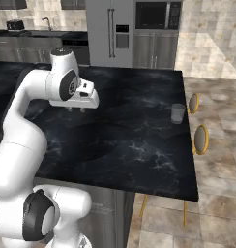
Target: Take a straw from the drawer in front and place it inside the glass cup on the dining counter.
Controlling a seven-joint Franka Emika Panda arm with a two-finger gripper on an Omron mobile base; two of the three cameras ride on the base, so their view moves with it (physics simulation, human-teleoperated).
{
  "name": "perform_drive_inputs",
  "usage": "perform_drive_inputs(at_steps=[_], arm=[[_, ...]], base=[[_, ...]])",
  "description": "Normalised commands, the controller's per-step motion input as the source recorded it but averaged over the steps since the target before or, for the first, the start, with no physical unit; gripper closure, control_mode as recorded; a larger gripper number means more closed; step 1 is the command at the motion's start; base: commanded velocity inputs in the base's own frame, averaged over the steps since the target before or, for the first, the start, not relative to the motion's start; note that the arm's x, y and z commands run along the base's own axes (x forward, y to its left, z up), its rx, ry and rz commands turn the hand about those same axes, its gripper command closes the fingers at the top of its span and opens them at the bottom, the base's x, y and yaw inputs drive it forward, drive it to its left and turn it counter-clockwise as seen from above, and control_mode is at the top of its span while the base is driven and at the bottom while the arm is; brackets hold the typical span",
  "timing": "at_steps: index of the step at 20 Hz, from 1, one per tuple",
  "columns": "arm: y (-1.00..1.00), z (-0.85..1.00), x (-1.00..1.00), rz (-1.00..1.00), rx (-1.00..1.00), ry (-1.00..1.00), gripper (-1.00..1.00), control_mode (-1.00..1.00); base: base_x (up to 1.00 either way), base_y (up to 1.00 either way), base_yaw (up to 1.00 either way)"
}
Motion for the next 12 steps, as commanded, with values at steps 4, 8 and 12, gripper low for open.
perform_drive_inputs(at_steps=[4, 8, 12], arm=[[0.0, 0.0, 0.0, 0.0, 0.0, 0.0, -1.0, 1.0], [0.0, 0.0, 0.0, 0.0, 0.0, 0.0, -1.0, 1.0], [0.0, 0.0, 0.0, 0.0, 0.0, 0.0, -1.0, 1.0]], base=[[0.0, 0.0, 0.0], [-0.18, 0.0, 0.02], [-0.57, 0.0, 0.09]])
